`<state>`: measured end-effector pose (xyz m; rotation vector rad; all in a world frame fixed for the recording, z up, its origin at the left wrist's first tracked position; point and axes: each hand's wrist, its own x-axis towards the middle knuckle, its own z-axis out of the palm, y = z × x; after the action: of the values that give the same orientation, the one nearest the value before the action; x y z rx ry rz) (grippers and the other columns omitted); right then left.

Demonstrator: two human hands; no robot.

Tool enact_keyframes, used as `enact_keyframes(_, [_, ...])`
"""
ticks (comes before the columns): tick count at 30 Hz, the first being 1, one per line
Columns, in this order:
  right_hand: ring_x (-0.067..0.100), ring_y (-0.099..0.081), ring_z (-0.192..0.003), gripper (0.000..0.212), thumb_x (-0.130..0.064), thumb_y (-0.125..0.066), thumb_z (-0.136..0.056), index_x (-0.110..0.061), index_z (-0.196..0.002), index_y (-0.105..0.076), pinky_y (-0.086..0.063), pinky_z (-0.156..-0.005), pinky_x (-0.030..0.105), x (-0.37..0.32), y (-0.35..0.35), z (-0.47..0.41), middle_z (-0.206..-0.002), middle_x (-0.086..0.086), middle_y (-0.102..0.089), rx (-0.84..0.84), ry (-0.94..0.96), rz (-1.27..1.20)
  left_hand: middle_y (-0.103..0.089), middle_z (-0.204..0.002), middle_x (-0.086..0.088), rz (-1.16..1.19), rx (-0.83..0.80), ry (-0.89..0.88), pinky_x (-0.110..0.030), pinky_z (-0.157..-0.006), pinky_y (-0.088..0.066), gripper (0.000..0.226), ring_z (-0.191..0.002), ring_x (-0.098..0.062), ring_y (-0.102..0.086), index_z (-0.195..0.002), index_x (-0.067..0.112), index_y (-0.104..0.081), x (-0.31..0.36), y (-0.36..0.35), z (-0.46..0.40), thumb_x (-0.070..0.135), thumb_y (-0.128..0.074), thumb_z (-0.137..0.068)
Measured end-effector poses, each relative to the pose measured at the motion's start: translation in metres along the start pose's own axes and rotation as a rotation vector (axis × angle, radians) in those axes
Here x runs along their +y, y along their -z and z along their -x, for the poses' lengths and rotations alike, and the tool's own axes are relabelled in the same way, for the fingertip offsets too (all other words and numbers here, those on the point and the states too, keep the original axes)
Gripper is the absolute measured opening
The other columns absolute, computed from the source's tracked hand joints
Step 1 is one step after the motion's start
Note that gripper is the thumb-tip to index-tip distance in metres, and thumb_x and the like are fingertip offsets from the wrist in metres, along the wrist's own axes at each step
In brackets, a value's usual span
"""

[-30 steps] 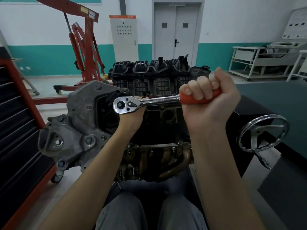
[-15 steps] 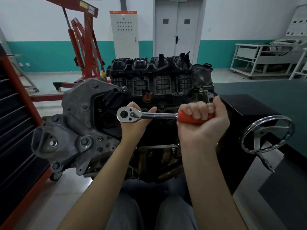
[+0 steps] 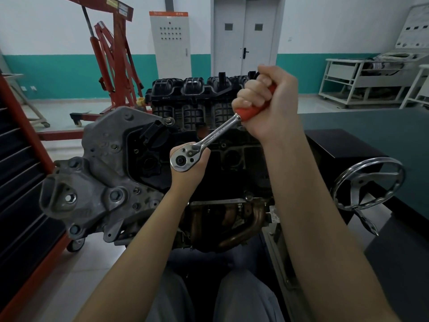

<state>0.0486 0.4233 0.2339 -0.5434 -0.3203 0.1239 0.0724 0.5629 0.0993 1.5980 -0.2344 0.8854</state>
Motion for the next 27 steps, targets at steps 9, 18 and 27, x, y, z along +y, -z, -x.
enact_keyframes(9, [0.011,-0.033,-0.042,0.045,-0.019,-0.04,-0.095,-0.02,-0.05,-0.04,-0.042,-0.05,0.026,0.073,0.034,0.095,-0.043,-0.006,-0.033,0.082,0.44,-0.223,-0.028,-0.046,0.008,0.145,0.047,0.023,-0.017,-0.045,-0.024,0.045,-0.042,-0.003,-0.024,-0.051,0.007,-0.031,-0.004,0.007,-0.003,0.0,-0.058,-0.086])
enact_keyframes(18, [0.009,-0.023,-0.035,0.044,-0.011,-0.042,-0.092,-0.018,-0.049,-0.036,-0.028,-0.042,0.017,0.011,0.017,0.02,-0.038,-0.006,-0.027,0.071,0.162,-0.076,-0.032,-0.042,0.017,0.071,0.007,-0.008,-0.021,-0.047,-0.017,0.042,-0.042,0.0,-0.025,-0.045,0.034,-0.033,-0.006,0.0,-0.007,0.024,-0.059,-0.077])
enact_keyframes(27, [0.011,-0.028,-0.04,0.043,-0.017,-0.042,-0.092,-0.021,-0.05,-0.038,-0.038,-0.046,0.022,0.05,0.038,0.074,-0.043,-0.006,-0.029,0.151,0.371,-0.216,-0.026,-0.044,0.016,0.087,-0.041,0.041,-0.016,-0.043,-0.021,0.045,-0.042,-0.002,-0.021,-0.051,0.015,-0.026,-0.005,0.006,-0.005,0.009,-0.058,-0.082])
